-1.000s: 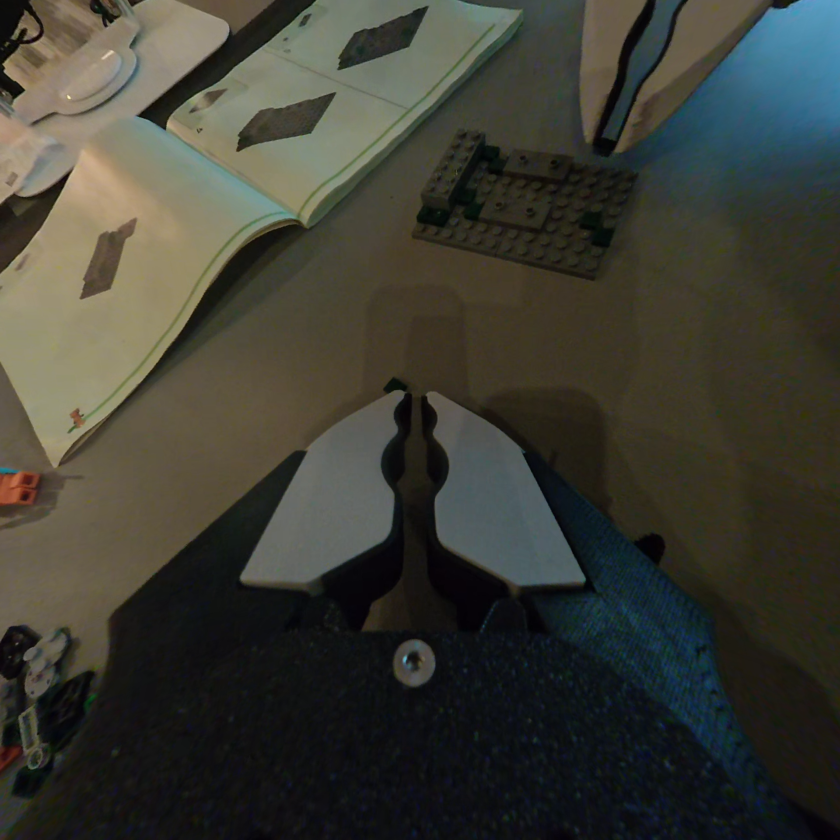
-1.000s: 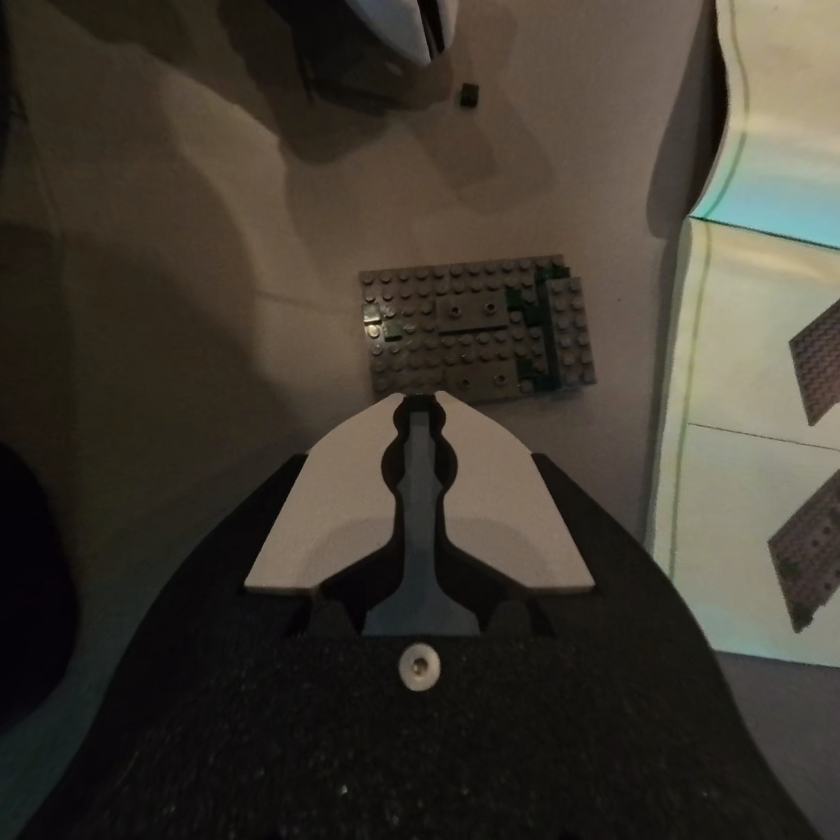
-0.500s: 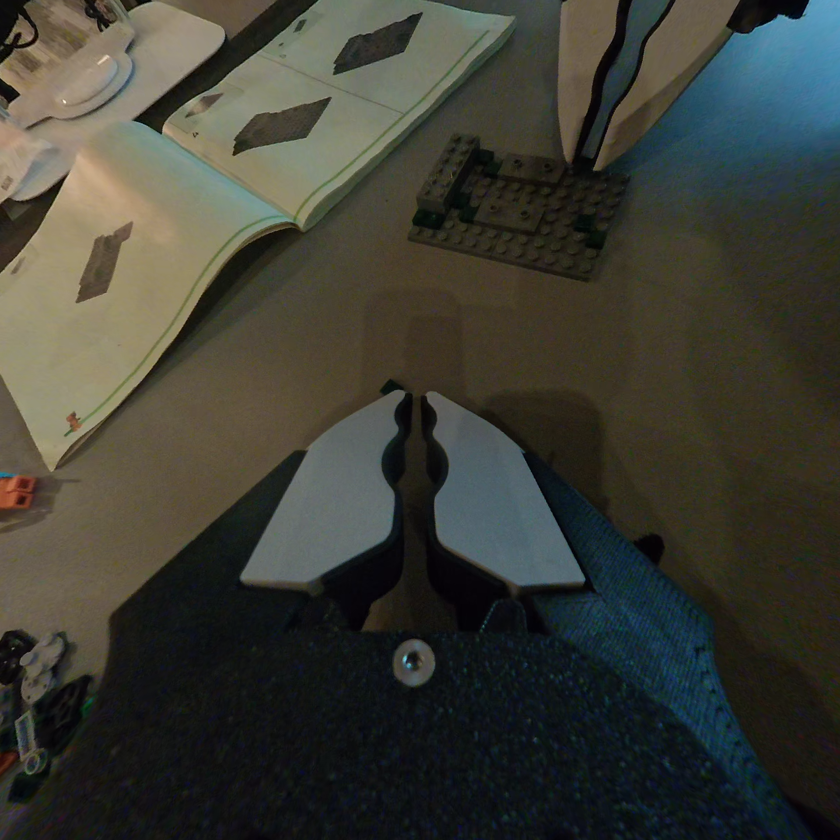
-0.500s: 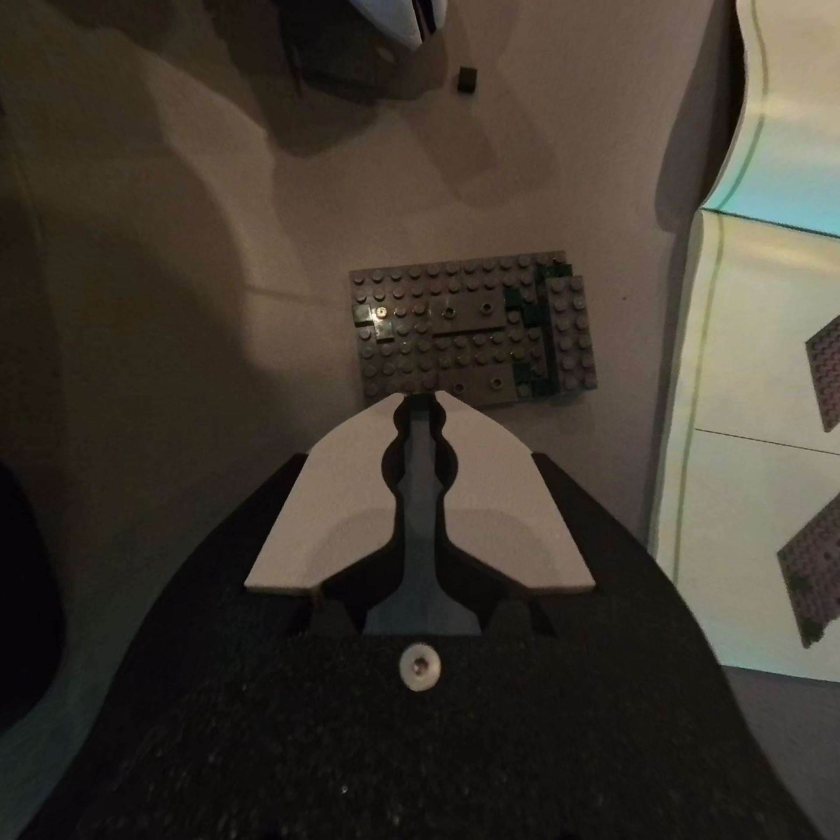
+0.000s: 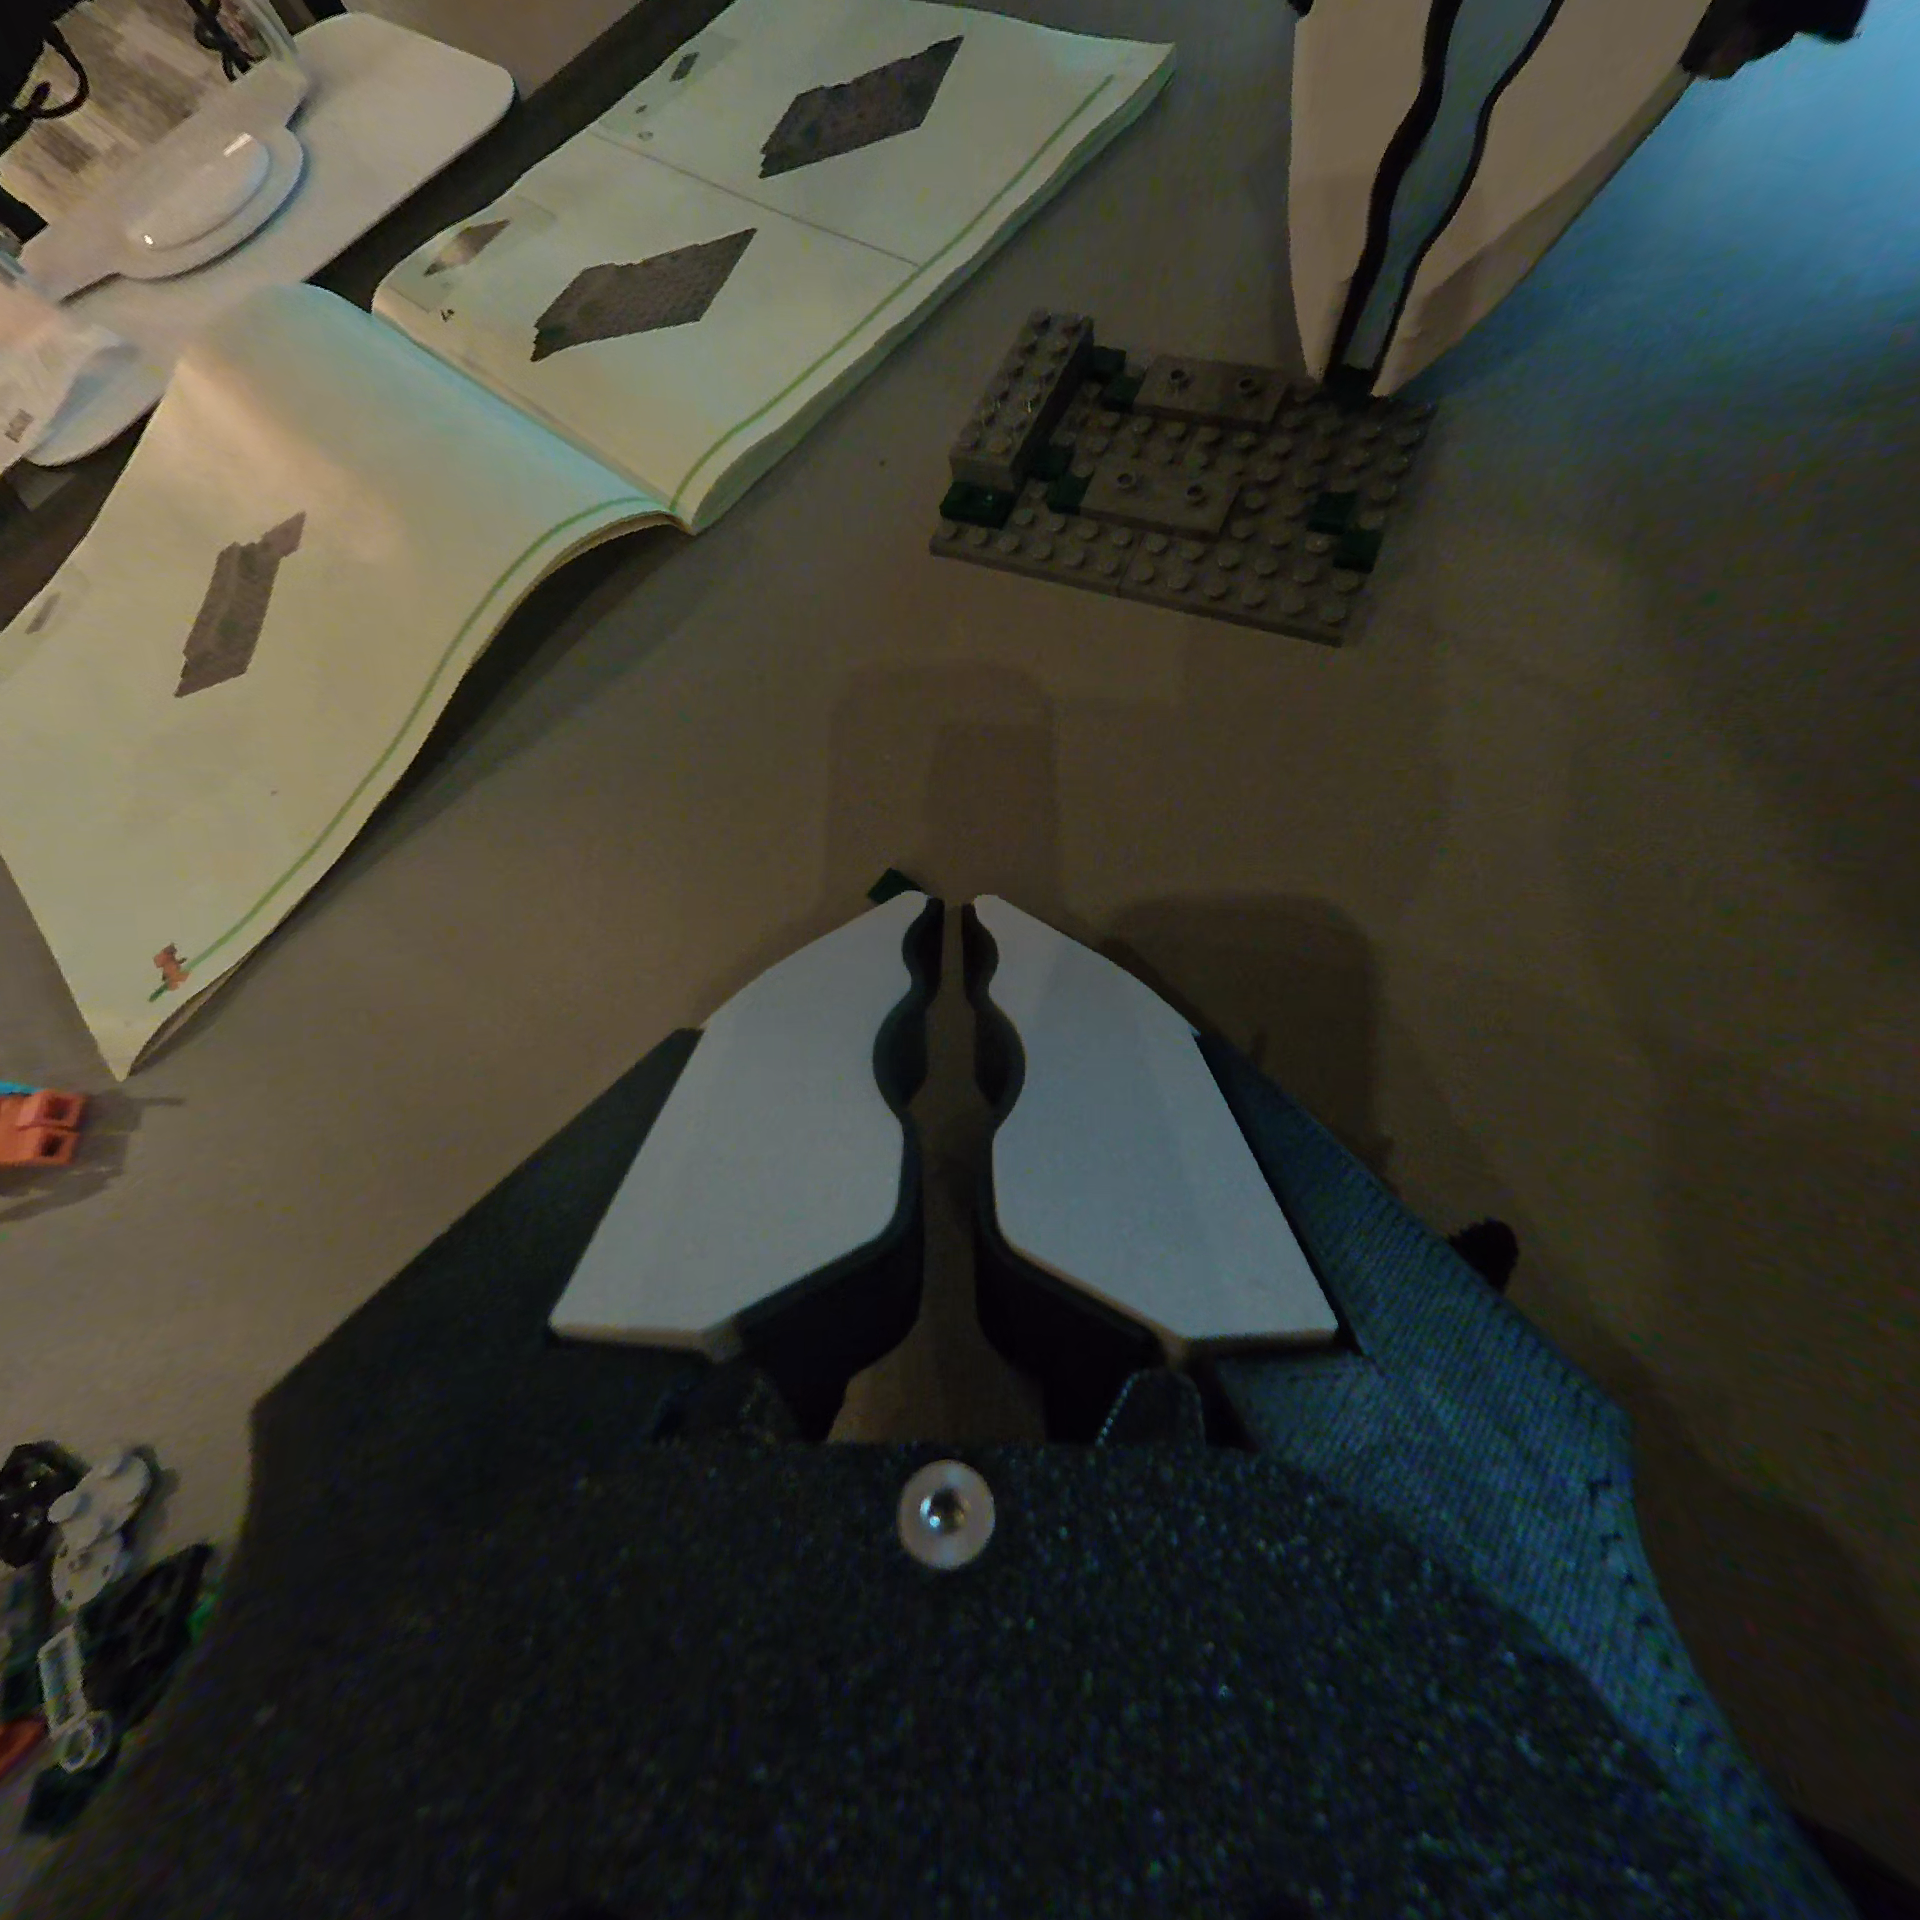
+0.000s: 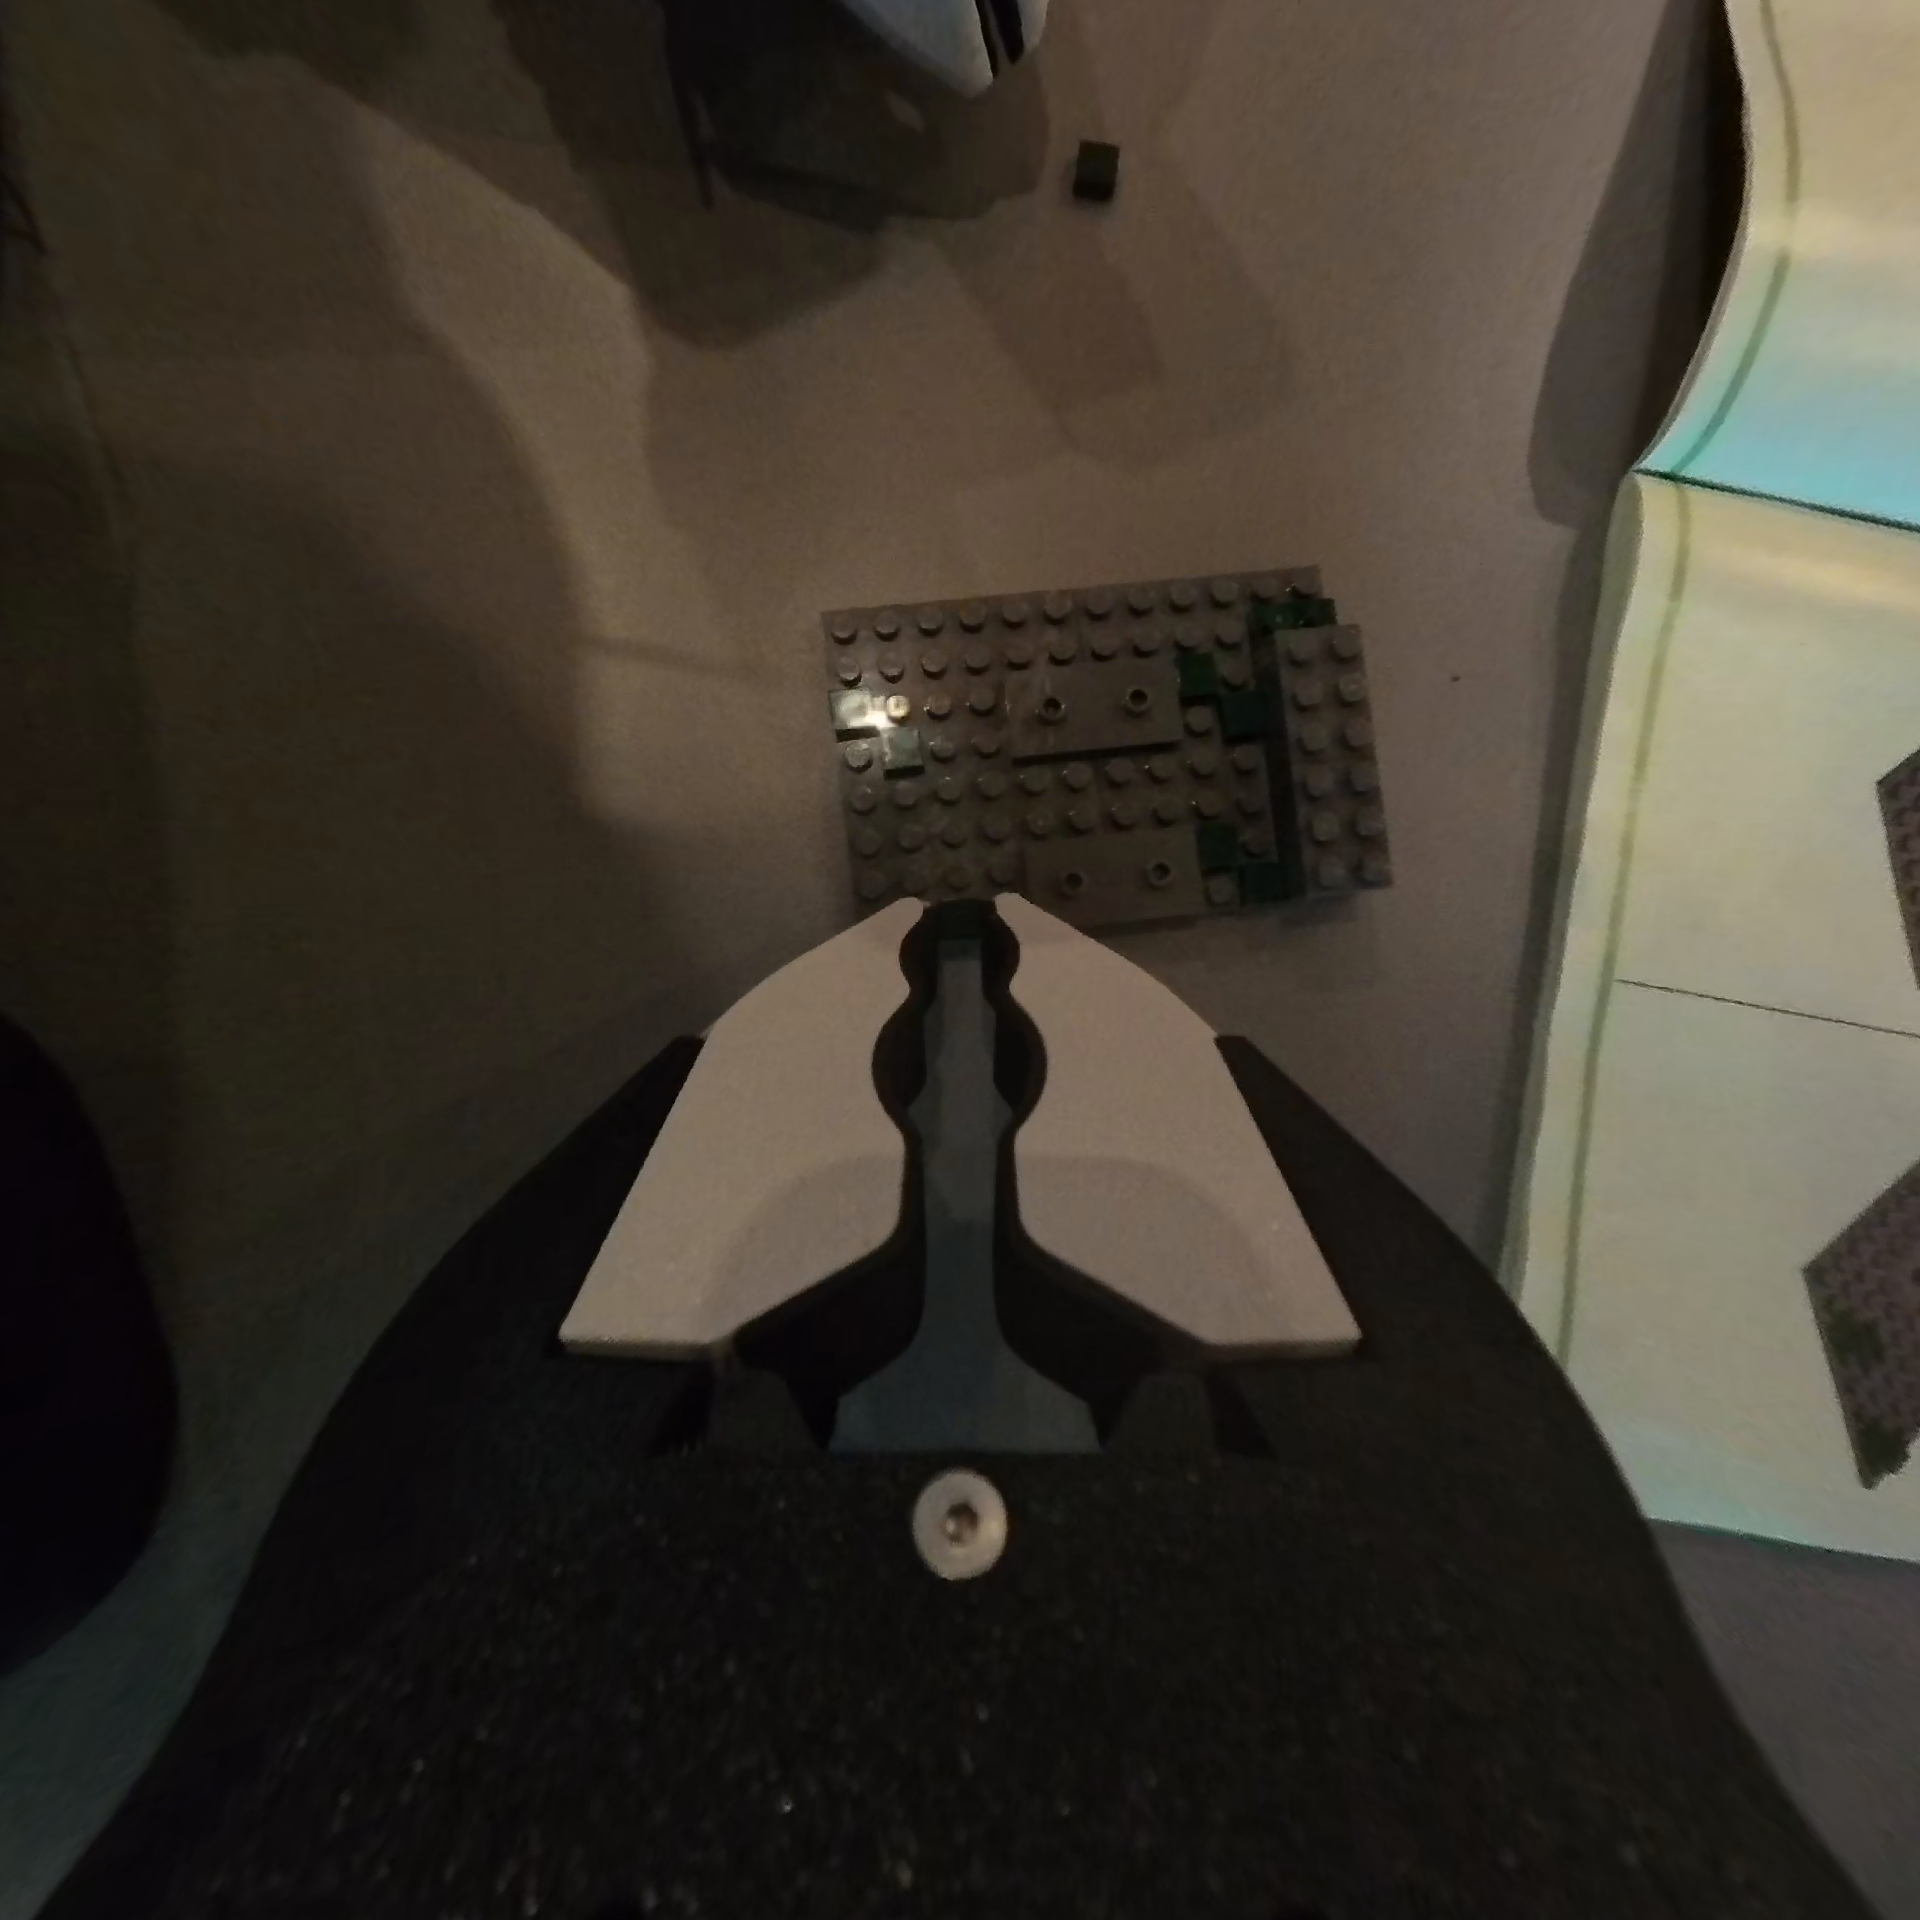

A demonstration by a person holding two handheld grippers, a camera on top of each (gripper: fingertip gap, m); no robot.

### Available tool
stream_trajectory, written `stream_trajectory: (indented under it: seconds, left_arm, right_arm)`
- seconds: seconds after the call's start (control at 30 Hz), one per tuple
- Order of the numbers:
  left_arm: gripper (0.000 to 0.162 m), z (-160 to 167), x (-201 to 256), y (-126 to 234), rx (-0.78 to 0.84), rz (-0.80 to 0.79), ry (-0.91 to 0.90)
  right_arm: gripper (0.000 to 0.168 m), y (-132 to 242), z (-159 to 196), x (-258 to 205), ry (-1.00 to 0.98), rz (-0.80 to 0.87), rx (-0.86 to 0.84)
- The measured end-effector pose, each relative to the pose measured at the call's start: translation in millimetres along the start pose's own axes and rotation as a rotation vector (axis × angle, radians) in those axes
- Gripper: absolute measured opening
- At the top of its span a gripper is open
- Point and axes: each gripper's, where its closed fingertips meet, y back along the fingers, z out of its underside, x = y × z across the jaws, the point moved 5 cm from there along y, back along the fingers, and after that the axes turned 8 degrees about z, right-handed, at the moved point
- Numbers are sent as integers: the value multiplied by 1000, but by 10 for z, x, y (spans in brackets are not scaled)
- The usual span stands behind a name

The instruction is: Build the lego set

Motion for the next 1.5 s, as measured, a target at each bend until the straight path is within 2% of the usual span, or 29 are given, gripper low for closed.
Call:
stream_trajectory:
  seconds: [1.1, 1.5]
  left_arm:
    - [3, 7, 5, -6, -6, 8, -2]
    - [3, 10, 12, -12, -10, 15, -8]
  right_arm:
    - [11, -13, -3, -22, 20, -47, -17]
    - [21, -20, -10, -16, 2, -60, -35]
